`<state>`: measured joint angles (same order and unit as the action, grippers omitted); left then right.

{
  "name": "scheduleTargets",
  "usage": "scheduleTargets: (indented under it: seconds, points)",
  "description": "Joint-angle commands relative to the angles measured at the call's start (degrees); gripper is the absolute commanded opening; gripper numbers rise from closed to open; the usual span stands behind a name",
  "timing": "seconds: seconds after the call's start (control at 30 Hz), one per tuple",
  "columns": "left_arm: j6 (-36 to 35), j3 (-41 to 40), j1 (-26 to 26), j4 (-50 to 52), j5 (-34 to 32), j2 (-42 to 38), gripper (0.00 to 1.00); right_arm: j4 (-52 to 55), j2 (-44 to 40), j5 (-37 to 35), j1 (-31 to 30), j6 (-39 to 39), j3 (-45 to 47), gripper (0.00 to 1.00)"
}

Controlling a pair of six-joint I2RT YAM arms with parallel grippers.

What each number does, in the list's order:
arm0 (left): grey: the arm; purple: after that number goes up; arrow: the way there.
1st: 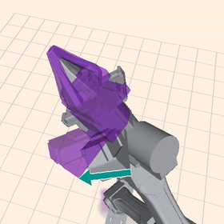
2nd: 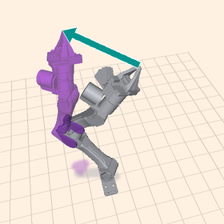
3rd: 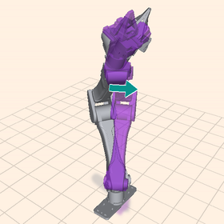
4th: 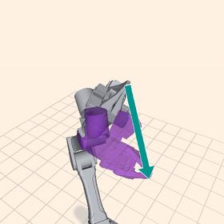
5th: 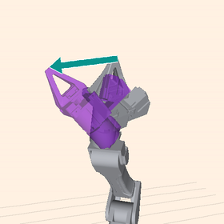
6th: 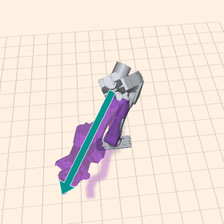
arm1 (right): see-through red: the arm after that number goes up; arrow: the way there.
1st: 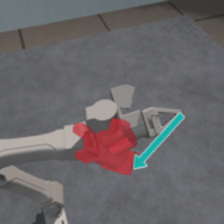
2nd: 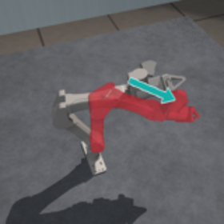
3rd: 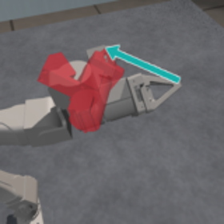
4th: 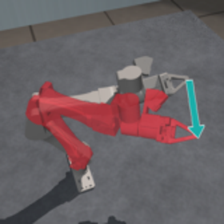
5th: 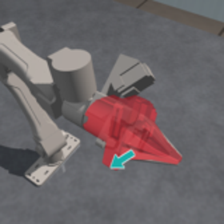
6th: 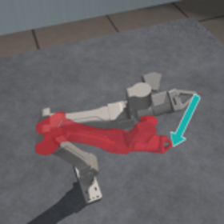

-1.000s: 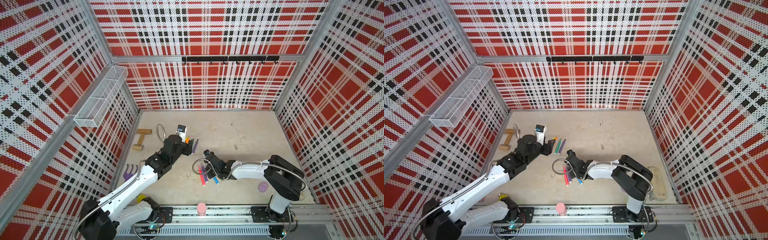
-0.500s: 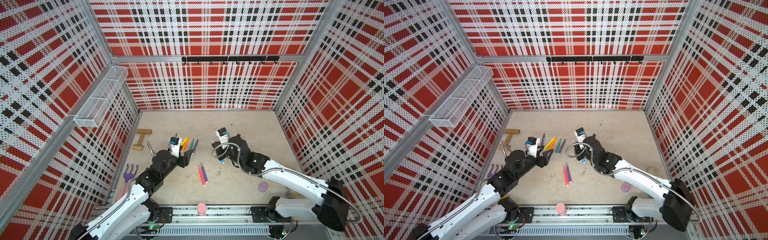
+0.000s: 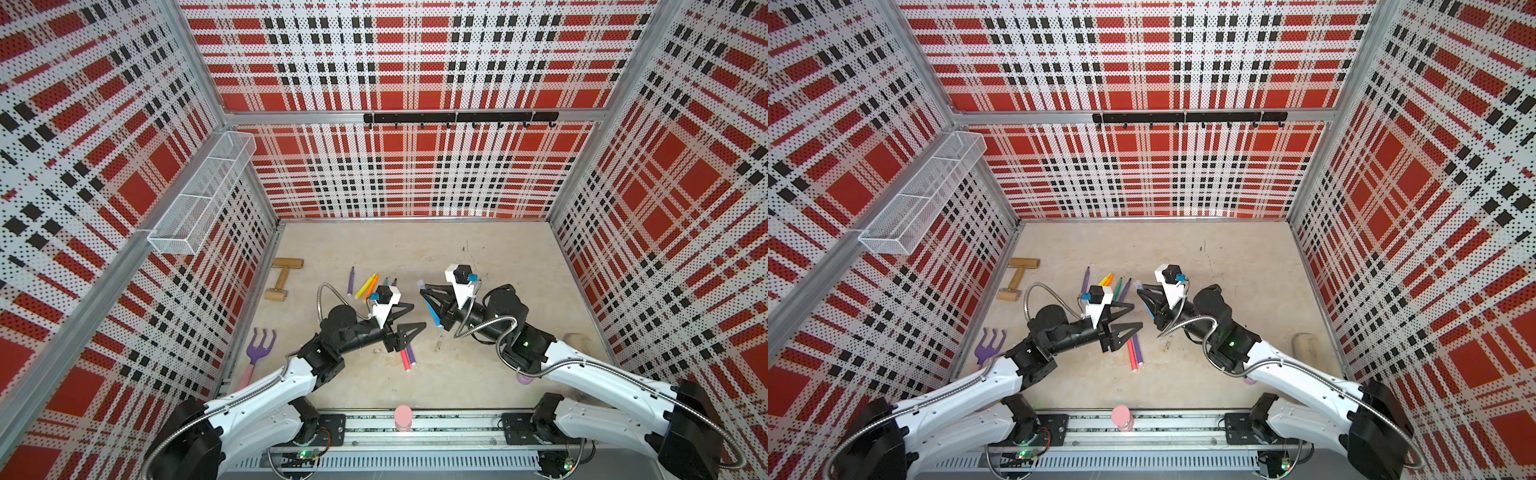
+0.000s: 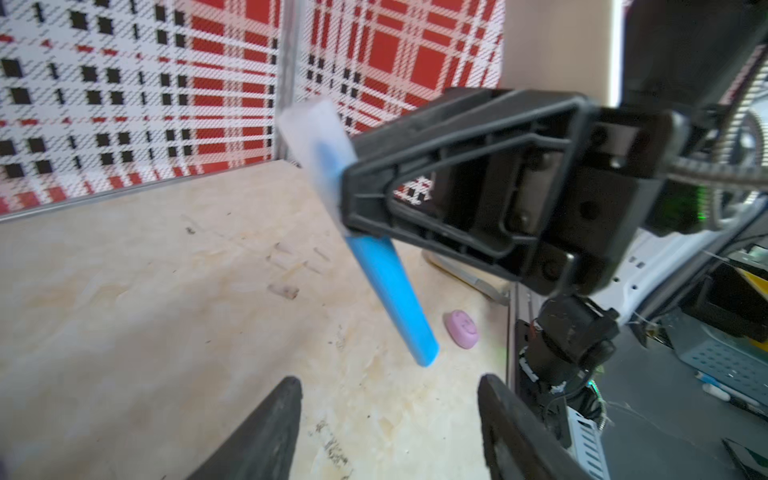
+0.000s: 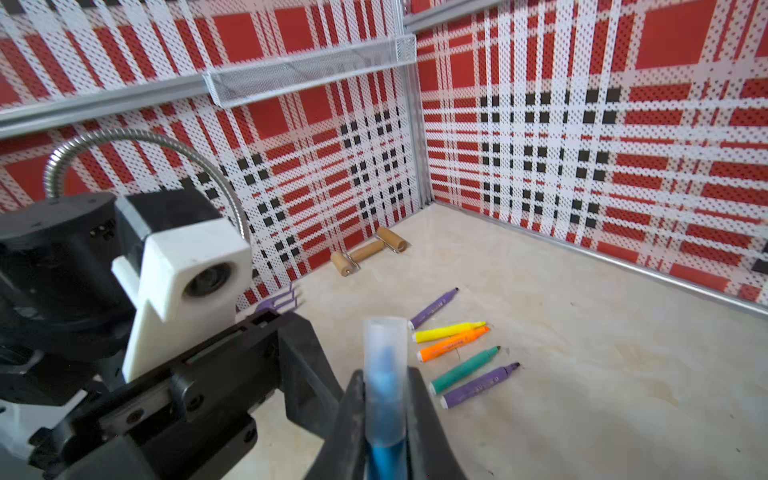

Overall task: Remove pen caps from pens
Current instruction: Open the pen cap on the pen.

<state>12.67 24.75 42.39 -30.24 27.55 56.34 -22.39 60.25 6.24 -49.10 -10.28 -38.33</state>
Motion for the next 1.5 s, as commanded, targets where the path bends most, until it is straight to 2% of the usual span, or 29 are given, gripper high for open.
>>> scheduleTargets:
  seconds: [0.0,0.17,0.37,0.6,0.83,0.97,1.1,1.3,1.47]
  points:
    - [0.81,-0.34,1.39,-8.83,2.6,1.5,0.7,-9.83,-2.68,2.19,0.0,-1.9,1.68,0.09]
    - [1.67,0.47,3.45,-13.62,3.36,5.42,0.7,-15.14,-5.03,2.55,0.23,-3.9,4.68,0.09]
    - [2.95,1.35,5.75,-21.96,2.77,10.08,0.7,-16.02,-6.7,2.33,0.28,-4.43,5.63,0.09]
    - [6.71,2.2,5.86,-32.41,3.43,15.34,0.66,-16.5,-7.5,2.29,0.31,-5.4,6.68,0.09]
    - [9.97,4.41,5.82,-37.09,4.29,19.62,0.61,-16.96,-8.81,2.11,0.29,-5.83,8.16,0.09]
    - [11.71,5.7,5.77,-37.61,5.74,21.42,0.49,-16.99,-9.99,1.69,0.25,-6.06,9.01,0.09]
    - [12.97,6.76,5.6,-36.83,6.88,22.72,0.3,-16.34,-11.62,0.56,0.33,-5.54,9.44,0.09]
    - [13.1,6.85,5.33,-34.87,7.19,22.34,0.22,-15.56,-14.01,-1.64,0.55,-4.66,9.98,0.08]
    - [10.82,7.06,5.08,-29.35,5.94,20.08,0.06,-13.23,-14.78,-2.55,0.6,-3.95,9.51,0.09]
